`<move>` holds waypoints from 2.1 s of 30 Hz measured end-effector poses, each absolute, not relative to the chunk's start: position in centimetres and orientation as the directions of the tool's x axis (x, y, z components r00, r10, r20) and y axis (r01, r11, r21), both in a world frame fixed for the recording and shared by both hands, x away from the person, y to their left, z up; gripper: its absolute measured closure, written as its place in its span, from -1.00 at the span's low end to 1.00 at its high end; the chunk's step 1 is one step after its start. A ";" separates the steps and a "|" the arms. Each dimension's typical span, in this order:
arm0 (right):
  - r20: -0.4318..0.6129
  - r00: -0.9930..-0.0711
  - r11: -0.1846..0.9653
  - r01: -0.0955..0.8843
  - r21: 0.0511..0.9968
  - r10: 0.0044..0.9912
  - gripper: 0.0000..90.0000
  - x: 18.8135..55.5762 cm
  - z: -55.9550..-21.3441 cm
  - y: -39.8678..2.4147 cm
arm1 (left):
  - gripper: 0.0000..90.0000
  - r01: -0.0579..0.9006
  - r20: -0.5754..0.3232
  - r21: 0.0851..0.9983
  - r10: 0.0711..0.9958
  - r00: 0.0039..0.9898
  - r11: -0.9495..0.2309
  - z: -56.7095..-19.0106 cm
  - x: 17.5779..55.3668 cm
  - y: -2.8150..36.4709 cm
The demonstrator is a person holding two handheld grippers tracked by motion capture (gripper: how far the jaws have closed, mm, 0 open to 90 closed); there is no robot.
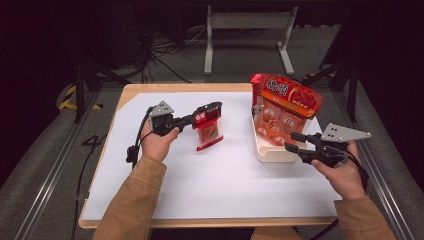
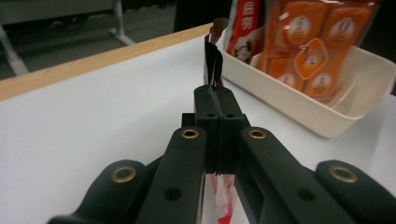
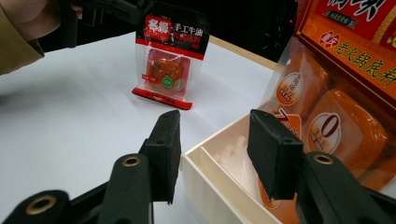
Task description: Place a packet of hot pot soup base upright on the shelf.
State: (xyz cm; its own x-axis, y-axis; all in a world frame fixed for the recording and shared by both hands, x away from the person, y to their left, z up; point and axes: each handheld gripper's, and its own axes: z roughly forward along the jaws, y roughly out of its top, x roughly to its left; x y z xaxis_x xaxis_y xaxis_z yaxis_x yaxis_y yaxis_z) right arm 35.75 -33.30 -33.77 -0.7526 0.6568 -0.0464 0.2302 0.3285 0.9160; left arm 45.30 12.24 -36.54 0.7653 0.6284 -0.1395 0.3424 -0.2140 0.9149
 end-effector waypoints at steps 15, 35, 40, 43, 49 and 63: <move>-0.035 -0.788 0.348 0.231 0.908 0.614 0.25 36.1 -33.6 -31.6 | 1.00 0.255 -0.068 0.926 0.541 0.838 -0.278 -33.8 42.1 10.8; -0.011 -0.856 0.344 0.197 0.918 0.517 -0.07 38.7 -33.7 -26.2 | 1.00 0.167 -0.031 0.943 0.424 0.905 -0.288 -31.6 38.4 9.3; -0.003 -0.884 0.348 0.180 0.920 0.467 -0.10 39.6 -33.8 -25.1 | 1.00 0.147 -0.028 0.948 0.386 0.922 -0.283 -31.2 37.5 8.8; -0.017 -0.892 0.361 0.166 0.918 0.451 -0.13 39.9 -33.9 -24.4 | 1.00 0.135 -0.024 0.951 0.370 0.929 -0.278 -31.1 37.1 8.4; -0.004 -0.912 0.365 0.160 0.917 0.410 -0.12 40.1 -34.0 -23.6 | 1.00 0.123 -0.027 0.957 0.340 0.940 -0.264 -31.0 36.7 8.0; 0.045 -0.963 0.379 0.147 0.914 0.264 0.40 39.7 -33.9 -22.8 | 1.00 0.100 -0.022 0.963 0.299 0.954 -0.248 -30.9 36.0 7.3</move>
State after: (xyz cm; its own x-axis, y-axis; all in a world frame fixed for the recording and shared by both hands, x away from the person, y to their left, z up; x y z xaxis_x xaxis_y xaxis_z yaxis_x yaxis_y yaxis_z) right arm 39.73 -22.76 -33.87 -0.9633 0.2645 0.0452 0.1469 0.3791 0.9136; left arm 36.01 7.32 -30.94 0.9541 0.2988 -0.0224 0.1003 -0.2483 0.9635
